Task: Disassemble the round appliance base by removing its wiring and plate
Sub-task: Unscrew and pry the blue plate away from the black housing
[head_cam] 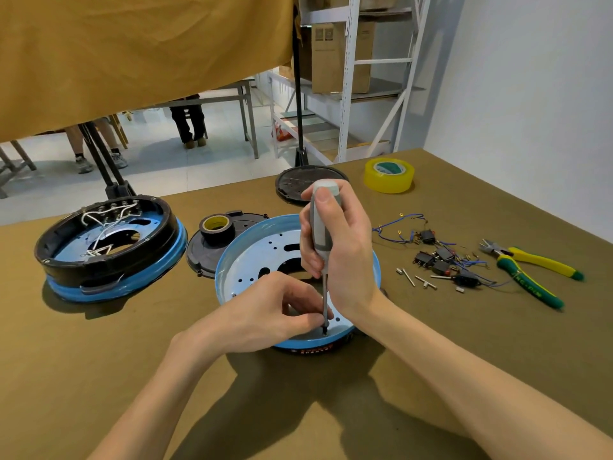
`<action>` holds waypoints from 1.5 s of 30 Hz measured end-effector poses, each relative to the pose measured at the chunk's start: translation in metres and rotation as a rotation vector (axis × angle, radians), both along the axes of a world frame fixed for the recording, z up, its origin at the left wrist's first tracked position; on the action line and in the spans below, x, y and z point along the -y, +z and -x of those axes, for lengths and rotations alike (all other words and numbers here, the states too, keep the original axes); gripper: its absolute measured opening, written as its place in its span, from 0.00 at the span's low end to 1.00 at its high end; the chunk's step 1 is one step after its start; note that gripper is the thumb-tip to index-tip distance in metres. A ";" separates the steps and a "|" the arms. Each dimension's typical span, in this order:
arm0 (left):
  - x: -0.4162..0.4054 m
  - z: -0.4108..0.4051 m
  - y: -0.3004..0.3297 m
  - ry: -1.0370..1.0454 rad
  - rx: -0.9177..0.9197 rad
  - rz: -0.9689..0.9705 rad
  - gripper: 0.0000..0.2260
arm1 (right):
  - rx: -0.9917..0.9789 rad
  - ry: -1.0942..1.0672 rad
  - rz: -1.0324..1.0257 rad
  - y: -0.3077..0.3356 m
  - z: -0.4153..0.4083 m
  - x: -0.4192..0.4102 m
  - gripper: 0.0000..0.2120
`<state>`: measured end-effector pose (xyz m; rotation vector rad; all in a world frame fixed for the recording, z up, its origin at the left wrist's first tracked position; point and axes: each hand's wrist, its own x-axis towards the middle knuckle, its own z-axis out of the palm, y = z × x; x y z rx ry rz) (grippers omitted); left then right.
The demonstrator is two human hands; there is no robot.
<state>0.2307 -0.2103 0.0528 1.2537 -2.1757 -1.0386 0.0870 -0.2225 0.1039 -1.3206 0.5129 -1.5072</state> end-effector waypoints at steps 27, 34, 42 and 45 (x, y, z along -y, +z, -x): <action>-0.003 0.007 0.000 0.031 -0.128 -0.008 0.03 | -0.245 0.133 -0.035 0.011 0.031 -0.006 0.14; 0.000 0.006 0.001 0.022 -0.039 0.047 0.07 | -0.229 0.118 -0.074 0.014 0.024 -0.006 0.24; -0.001 0.006 0.000 0.084 0.025 0.119 0.09 | -0.214 0.172 -0.049 0.013 0.020 -0.005 0.18; -0.001 0.003 0.002 0.023 0.065 0.095 0.08 | -0.211 0.173 -0.033 0.012 0.020 -0.004 0.15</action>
